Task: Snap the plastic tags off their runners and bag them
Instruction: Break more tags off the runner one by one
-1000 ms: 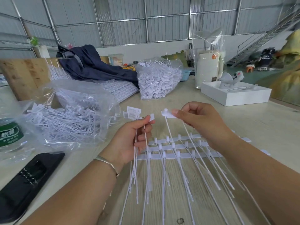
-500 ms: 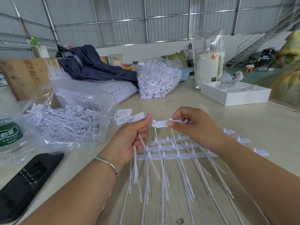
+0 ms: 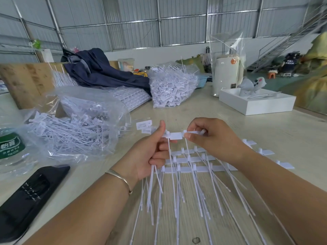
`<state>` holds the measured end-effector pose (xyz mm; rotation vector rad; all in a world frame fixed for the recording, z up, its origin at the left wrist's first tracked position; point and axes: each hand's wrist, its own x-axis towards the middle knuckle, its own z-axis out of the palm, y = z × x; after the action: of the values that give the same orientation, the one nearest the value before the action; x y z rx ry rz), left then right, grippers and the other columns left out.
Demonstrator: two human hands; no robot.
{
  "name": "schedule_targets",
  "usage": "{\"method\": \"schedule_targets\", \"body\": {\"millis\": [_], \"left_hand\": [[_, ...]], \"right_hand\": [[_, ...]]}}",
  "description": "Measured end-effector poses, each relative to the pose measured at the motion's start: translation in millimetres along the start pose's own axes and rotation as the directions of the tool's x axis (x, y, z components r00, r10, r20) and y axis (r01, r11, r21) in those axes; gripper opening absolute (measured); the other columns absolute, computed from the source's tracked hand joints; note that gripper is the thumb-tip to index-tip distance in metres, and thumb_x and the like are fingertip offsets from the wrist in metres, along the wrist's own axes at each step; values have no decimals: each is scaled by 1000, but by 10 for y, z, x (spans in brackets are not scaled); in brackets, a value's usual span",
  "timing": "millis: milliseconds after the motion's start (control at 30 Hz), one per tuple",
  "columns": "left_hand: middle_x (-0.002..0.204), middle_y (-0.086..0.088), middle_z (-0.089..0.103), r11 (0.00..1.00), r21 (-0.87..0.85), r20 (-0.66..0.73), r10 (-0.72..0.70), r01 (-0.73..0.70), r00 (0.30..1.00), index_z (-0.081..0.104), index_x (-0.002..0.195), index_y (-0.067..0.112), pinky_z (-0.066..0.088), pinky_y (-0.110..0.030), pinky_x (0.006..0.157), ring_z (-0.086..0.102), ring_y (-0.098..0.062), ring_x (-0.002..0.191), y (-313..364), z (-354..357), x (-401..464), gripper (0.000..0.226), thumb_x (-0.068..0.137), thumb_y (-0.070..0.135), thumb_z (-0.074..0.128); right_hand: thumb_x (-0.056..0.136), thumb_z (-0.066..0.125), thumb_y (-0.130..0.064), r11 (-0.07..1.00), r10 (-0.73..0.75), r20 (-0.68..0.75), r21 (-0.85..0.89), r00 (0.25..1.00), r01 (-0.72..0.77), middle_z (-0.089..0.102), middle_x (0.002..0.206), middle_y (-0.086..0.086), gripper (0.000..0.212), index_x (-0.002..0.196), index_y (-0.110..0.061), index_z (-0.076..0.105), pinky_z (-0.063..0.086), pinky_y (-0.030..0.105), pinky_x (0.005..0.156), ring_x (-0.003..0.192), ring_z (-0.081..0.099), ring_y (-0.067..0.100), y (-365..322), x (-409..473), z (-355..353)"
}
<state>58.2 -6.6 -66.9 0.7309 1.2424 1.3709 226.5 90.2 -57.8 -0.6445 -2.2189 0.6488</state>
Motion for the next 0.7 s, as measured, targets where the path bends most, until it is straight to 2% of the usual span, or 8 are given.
{"method": "schedule_targets", "body": {"millis": [67, 100, 167, 200, 267, 333, 500, 700], "left_hand": [[57, 8, 25, 997, 67, 5, 29, -29, 1000, 54, 72, 21, 14, -14, 31, 18, -3, 38, -3, -8, -11, 35, 68, 47, 76], [56, 9, 24, 995, 95, 5, 38, -38, 999, 58, 71, 21, 14, -14, 32, 17, -3, 39, -11, -12, -16, 28, 65, 39, 79], [52, 10, 23, 993, 114, 8, 40, -40, 999, 68, 60, 21, 12, -14, 32, 17, -3, 38, -17, -11, -24, 14, 65, 26, 79], [52, 10, 23, 994, 105, 4, 35, -35, 999, 69, 55, 20, 12, -14, 32, 17, -3, 37, -19, -16, -21, 15, 66, 23, 79], [53, 9, 23, 997, 76, -7, 25, -24, 1000, 68, 50, 19, 11, -14, 32, 17, -3, 37, -12, -22, -23, 19, 67, 21, 78], [54, 9, 22, 999, 50, 1, 21, -21, 1000, 66, 48, 19, 11, -14, 33, 17, -3, 36, -2, -29, -28, 22, 68, 21, 77], [57, 9, 20, 998, -27, 24, 60, -60, 998, 67, 50, 22, 14, -13, 29, 17, -3, 34, 18, -22, -43, 20, 67, 23, 77], [57, 9, 19, 991, -118, 126, 77, -62, 989, 63, 56, 22, 17, -12, 28, 20, -2, 33, 29, -37, -71, 20, 73, 20, 74]], "right_hand": [[87, 69, -31, 999, -8, 13, -51, 1000, 8, 59, 73, -4, 13, 81, -20, 66, 39, 21, 63, 62, 47, 4, -1, 9, -18], [88, 69, -30, 998, -12, 24, -67, 1000, 14, 59, 73, -5, 12, 82, -19, 67, 38, 19, 63, 63, 48, 3, -3, 11, -28], [90, 66, -26, 997, -21, 51, -71, 998, 24, 62, 76, -5, 10, 84, -18, 68, 38, 20, 62, 65, 49, 3, -7, 11, -45], [91, 64, -25, 997, -22, 64, -67, 998, 26, 64, 78, -3, 10, 86, -18, 69, 40, 22, 65, 68, 51, 4, -10, 11, -51], [92, 63, -23, 998, -21, 82, -61, 996, 26, 65, 81, 0, 9, 86, -20, 68, 43, 28, 71, 73, 54, 11, -12, 13, -65], [91, 65, -28, 999, -5, 92, -49, 996, 9, 61, 74, 2, 13, 82, -19, 67, 41, 29, 67, 67, 50, 12, -1, 16, -95], [86, 68, -40, 998, 67, 83, 7, 994, -68, 40, 54, -8, 35, 70, -10, 58, 29, 18, 51, 50, 34, 5, 18, 25, -158], [88, 67, -34, 990, 28, 113, 137, 993, -44, 33, 52, -10, 32, 71, -7, 60, 26, 12, 48, 49, 30, 4, -52, 12, -158]]}}
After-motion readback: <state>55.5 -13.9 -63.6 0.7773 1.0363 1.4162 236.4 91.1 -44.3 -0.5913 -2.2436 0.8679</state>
